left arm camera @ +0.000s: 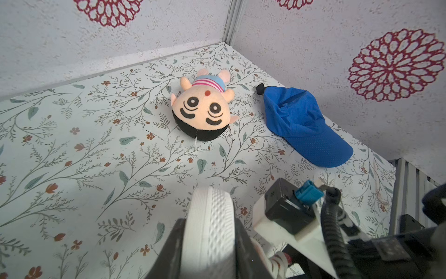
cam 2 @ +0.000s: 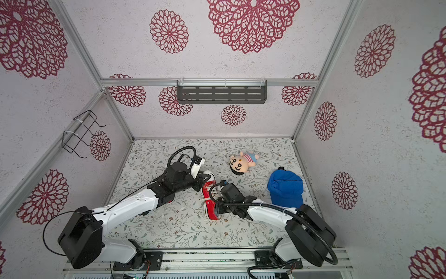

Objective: Remove the insole from the shoe

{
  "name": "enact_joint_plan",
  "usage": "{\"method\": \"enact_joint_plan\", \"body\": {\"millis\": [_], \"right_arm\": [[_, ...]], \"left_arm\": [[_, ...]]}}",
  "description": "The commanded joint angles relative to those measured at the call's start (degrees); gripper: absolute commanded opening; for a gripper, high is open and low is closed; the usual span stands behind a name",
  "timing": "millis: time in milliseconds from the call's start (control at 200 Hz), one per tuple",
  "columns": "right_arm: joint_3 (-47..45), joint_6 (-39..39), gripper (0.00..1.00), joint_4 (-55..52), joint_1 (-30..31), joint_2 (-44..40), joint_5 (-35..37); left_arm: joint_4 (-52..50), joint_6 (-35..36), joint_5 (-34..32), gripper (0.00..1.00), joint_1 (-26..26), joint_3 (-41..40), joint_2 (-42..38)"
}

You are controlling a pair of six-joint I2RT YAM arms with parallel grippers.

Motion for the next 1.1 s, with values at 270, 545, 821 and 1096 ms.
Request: {"method": "enact_joint_plan", "body": {"millis": [270,545,821,1096], "right_arm": [[1.5,-4.5,0.24,-2.5,-2.0,5.2,5.9],[2.0,-7.3,0.32,-5.4,-3.0,4.8,8.9],[-6.2,-7.9,0.35,10.0,-5.4,-0.3,-4.2],[-5.5,-8.8,0.44,12.2,-5.6,0.2,-4.1]], "left_arm": [[5.3,-0.3,9.8,0.0,0.1,0.4,0.2],[6.6,0.9,14.3,0.0,0.1,-0.2,-0.4],[12.8,6.4,19.4,0.0,0.1,-5.4,-4.1],[17.8,7.4,20.8,0.0,0.1,-8.6,-4.4]]}}
